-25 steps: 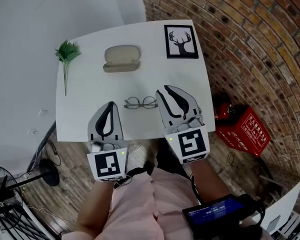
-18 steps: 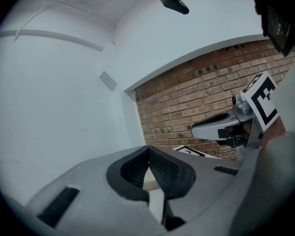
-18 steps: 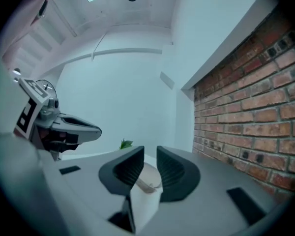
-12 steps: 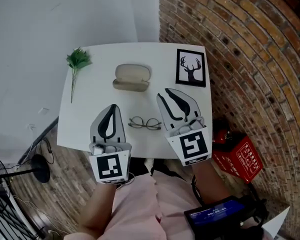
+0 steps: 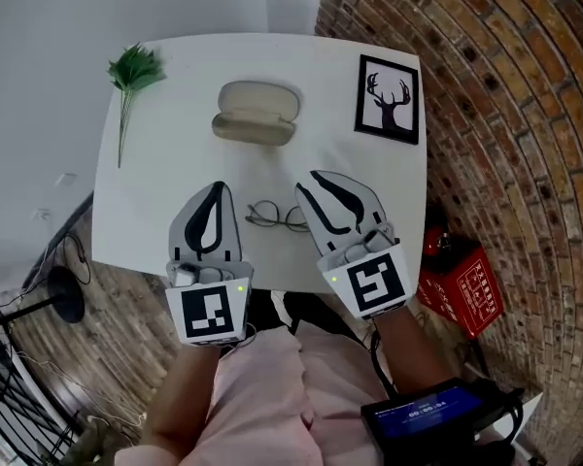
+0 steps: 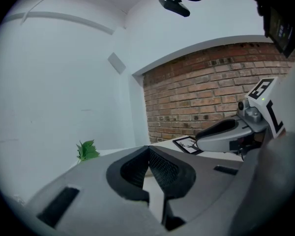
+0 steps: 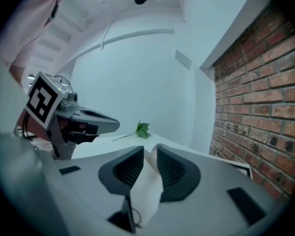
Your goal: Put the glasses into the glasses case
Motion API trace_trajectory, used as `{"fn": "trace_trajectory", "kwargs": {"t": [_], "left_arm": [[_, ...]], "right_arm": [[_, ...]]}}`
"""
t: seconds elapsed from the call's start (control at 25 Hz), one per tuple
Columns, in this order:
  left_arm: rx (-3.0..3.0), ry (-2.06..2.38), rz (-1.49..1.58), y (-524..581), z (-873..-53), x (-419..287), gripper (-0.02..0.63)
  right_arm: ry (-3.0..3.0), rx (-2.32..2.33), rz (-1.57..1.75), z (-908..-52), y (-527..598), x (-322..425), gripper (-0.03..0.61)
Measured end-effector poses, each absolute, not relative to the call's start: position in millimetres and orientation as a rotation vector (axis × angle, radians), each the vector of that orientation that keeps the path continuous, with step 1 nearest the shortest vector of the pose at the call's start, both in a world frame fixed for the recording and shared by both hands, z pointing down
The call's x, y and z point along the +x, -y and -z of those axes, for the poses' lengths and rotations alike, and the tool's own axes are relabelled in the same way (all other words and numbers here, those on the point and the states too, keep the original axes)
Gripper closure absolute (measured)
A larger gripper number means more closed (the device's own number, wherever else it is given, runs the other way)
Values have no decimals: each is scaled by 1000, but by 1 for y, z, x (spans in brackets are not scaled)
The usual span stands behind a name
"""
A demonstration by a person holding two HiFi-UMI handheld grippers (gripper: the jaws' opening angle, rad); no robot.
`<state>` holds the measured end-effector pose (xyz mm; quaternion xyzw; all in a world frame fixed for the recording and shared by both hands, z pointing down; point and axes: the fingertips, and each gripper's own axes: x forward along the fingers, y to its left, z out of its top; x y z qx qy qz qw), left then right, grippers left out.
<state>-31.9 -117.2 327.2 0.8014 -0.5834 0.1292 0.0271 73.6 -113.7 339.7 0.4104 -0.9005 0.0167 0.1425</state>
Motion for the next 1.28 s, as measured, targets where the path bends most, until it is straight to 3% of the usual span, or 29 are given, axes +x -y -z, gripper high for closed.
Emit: {"fn": "trace_trajectory", "kwargs": {"t": [0.6, 1.28], "left_arm": [[2290, 1721, -518, 89, -427, -43, 606], [2238, 1716, -506, 90, -446, -44, 605]], "right_arm": [[2458, 658, 12, -462, 50, 38, 488], [2347, 556, 74, -496, 54, 32, 517]]}}
